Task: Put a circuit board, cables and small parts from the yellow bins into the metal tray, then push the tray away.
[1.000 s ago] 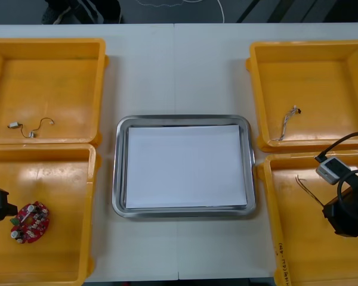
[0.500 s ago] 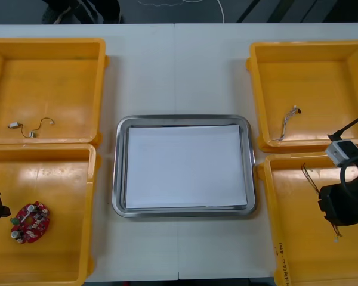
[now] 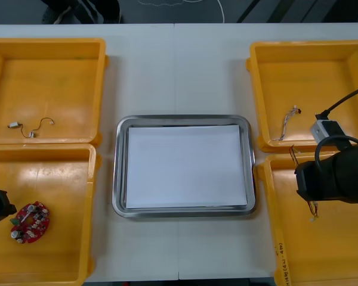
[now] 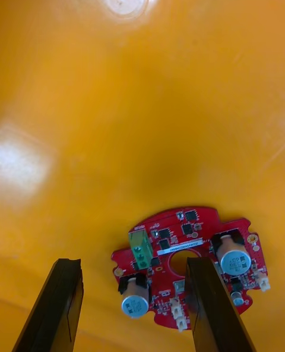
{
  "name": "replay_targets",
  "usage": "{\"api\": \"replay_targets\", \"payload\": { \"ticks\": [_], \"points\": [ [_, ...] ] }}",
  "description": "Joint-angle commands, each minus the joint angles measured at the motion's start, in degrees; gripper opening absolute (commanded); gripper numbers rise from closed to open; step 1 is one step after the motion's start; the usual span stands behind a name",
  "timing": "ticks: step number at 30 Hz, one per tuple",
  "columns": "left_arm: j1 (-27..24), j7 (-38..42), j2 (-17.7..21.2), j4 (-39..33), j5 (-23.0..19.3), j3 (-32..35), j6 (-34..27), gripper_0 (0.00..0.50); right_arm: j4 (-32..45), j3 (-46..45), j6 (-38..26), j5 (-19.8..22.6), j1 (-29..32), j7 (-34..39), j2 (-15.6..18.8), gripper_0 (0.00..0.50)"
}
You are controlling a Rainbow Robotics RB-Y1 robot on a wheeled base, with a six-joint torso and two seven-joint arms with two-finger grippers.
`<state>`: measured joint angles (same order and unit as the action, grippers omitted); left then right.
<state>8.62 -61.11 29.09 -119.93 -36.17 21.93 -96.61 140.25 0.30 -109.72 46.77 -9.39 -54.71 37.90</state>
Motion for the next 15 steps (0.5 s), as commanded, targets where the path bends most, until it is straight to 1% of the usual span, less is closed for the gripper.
{"api": "replay_targets", "payload": {
  "ticks": [1,6,10,15],
  "points": [
    [1.1,5.3,-1.4,1.7,1.3,-1.9,3.8,0.500,1.3,2.7,-0.3,-0.7,-3.9,5.2,-1.7,0.000],
    [1.3,6.0,-1.4,2.2,1.4,-2.2,4.1,0.500,1.3,3.7,-0.3,-1.2,-4.5,5.8,-2.4,0.000],
    [1.8,6.4,-1.4,2.2,1.3,-2.2,4.1,0.500,1.3,6.3,-0.3,-3.9,-5.2,6.6,-2.4,0.000],
    [2.2,6.9,-1.7,2.2,1.1,-2.6,4.1,0.500,0.6,6.5,-0.3,-3.8,-5.1,6.7,-2.6,0.000]
  ]
}}
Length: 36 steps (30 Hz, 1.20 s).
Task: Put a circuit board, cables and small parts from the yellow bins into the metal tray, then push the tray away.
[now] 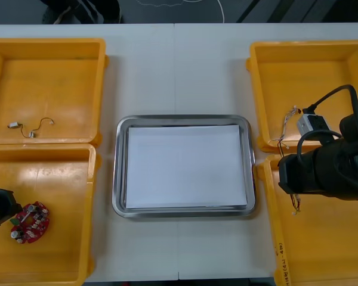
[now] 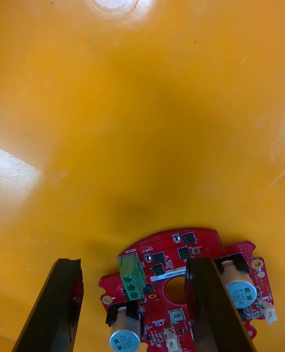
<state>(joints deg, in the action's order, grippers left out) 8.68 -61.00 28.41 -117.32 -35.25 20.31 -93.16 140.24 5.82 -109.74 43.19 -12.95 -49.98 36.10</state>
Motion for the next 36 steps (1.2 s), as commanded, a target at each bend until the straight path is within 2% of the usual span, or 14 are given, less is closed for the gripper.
{"api": "replay_targets", "payload": {
  "ticks": [1,7,21,32,34,36],
  "points": [
    [2.2,6.9,-1.2,-0.4,0.1,-1.0,0.6,0.500,0.5,0.9,-0.3,-0.1,-1.6,2.1,-0.9,0.000],
    [2.9,7.0,-2.8,-0.4,0.8,-1.0,0.6,0.500,0.3,0.9,-0.3,-0.4,-1.6,1.7,-1.1,0.000],
    [3.3,6.4,-2.8,0.2,2.6,-1.1,3.4,0.500,-0.1,0.9,-0.3,0.0,-1.6,1.5,-0.4,0.000],
    [3.3,6.4,-2.8,0.4,2.6,-1.2,3.4,0.500,-0.2,0.9,-0.3,-0.2,-1.6,1.4,-0.5,0.000],
    [3.3,6.4,-2.8,0.4,2.6,-1.2,3.4,0.494,-0.2,0.9,-0.3,-0.2,-1.6,1.4,-0.5,0.000],
    [3.3,6.4,-2.8,0.6,2.5,-1.4,3.4,0.443,-0.2,0.9,-0.3,-0.2,-1.5,1.3,-0.4,0.000]
  ]
}}
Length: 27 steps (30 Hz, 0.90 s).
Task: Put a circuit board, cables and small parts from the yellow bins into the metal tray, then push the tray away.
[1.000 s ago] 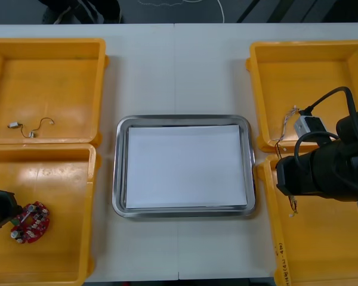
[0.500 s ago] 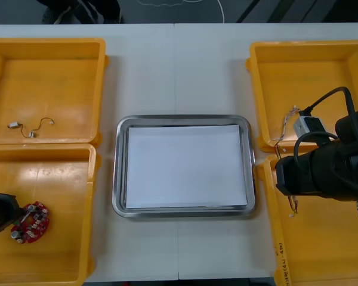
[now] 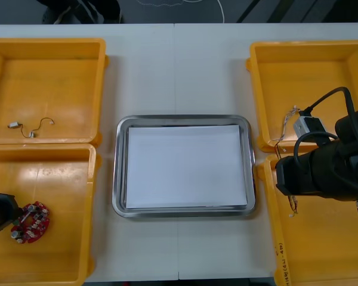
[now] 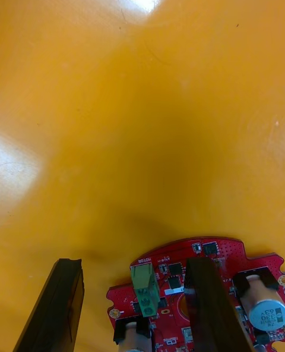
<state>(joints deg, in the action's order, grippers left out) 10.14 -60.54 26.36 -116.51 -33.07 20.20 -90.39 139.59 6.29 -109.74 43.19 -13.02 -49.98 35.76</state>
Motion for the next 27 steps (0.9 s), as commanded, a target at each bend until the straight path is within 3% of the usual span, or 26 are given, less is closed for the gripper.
{"api": "replay_targets", "payload": {
  "ticks": [1,3,4,6,12,27],
  "points": [
    [1.9,5.9,-0.8,-0.2,0.3,-1.3,0.6,0.431,0.4,0.5,-0.3,-0.2,-1.4,1.4,-0.1,0.000],
    [1.9,5.9,-0.8,-0.3,0.2,-1.3,0.6,0.371,0.4,0.5,-0.3,-0.2,-1.4,1.4,-0.2,0.000],
    [2.0,6.0,-0.7,-0.2,0.2,-1.3,0.6,0.287,0.4,0.5,-0.3,-0.3,-1.4,1.4,-0.3,0.000],
    [2.1,6.0,-0.8,-0.2,0.1,-1.2,0.6,0.179,0.4,0.5,-0.3,-0.6,-1.4,1.3,-0.4,0.000],
    [2.1,6.4,-0.7,-0.2,0.3,-1.7,0.6,0.000,0.4,0.5,-0.3,-0.5,-1.4,1.3,-0.4,0.000],
    [2.0,6.0,-0.4,-3.5,0.8,-1.4,-0.7,0.000,0.4,0.5,-0.3,-0.7,-1.4,1.3,-0.3,0.000]
  ]
}}
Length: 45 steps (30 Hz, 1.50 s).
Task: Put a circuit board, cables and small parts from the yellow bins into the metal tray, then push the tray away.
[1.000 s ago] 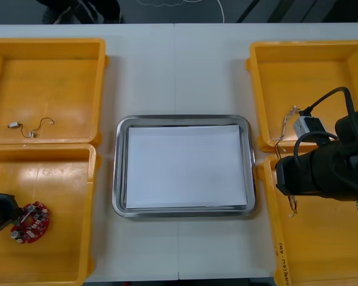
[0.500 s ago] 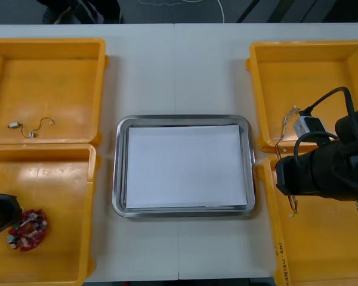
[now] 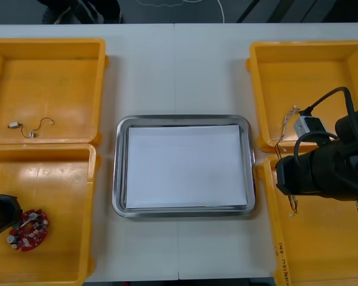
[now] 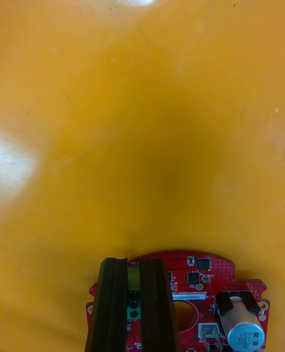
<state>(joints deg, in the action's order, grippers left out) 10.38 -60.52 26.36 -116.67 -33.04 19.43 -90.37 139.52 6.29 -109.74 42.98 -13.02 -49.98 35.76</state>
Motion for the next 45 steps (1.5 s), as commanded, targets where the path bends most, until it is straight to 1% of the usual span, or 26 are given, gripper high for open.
{"api": "replay_targets", "payload": {
  "ticks": [1,8,11,16,21,24,27,29,34,40,45],
  "points": [
    [1.8,6.0,-0.3,-3.7,0.8,-0.5,-0.9,0.000,0.5,0.5,-0.3,-0.4,-1.4,1.4,-0.2,0.000],
    [1.8,5.4,0.3,-9.9,-0.2,1.8,-4.0,0.000,0.5,0.5,-0.3,-0.3,-1.4,1.6,0.0,0.000],
    [1.7,5.2,1.2,-13.1,-0.5,2.6,-6.4,0.000,0.5,0.5,-0.3,-0.3,-1.5,1.6,-0.1,0.000],
    [1.4,5.1,4.0,-18.1,-1.6,3.4,-9.3,0.000,0.5,0.5,-0.3,-0.4,-1.4,1.6,0.0,0.000],
    [0.9,4.7,5.4,-21.2,-2.9,4.8,-9.7,0.000,0.5,0.5,-0.3,-0.4,-1.4,1.6,-0.1,0.000],
    [0.4,4.3,6.3,-22.8,-4.8,5.9,-9.9,0.000,0.4,0.5,-0.3,-0.4,-1.4,1.6,-0.1,0.000],
    [-1.1,4.1,7.0,-23.6,-7.7,7.4,-11.8,0.000,0.4,0.5,-0.3,-0.4,-1.4,1.6,-0.1,0.000],
    [-3.0,3.9,8.4,-23.7,-9.6,8.0,-14.0,0.000,0.5,0.5,-0.3,-0.4,-1.4,1.6,-0.1,0.000],
    [-7.2,3.9,11.6,-24.3,-11.1,6.7,-19.6,0.000,0.4,0.5,-0.3,-0.5,-1.4,1.3,-0.1,0.000],
    [-13.6,4.4,11.6,-27.8,-12.3,3.9,-19.6,0.000,0.5,0.5,-0.3,-0.4,-1.4,1.4,0.0,0.000],
    [-17.2,5.2,11.6,-28.4,-13.1,1.5,-19.6,0.000,0.4,0.5,-0.3,-0.5,-1.4,1.4,-0.1,0.000]
  ]
}}
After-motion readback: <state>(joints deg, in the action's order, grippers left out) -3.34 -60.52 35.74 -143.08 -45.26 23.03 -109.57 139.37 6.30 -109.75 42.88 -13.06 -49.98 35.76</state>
